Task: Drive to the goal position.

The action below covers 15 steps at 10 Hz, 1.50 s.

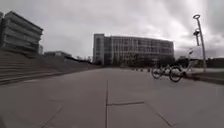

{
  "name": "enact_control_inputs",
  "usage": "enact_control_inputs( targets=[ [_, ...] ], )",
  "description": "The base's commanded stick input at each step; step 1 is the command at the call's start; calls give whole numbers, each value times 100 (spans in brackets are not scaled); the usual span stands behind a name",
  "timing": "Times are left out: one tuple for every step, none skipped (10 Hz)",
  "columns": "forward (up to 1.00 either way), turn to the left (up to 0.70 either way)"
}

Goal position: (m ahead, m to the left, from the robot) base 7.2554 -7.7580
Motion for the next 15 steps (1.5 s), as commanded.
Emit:
enact_control_inputs(
  targets=[
    [70,0],
    [70,0],
    [70,0],
    [70,0],
    [70,0],
    [70,0],
    [70,0],
    [70,0],
    [70,0],
    [70,0],
    [70,0],
    [70,0],
    [70,0],
    [70,0],
    [70,0]
  ],
)
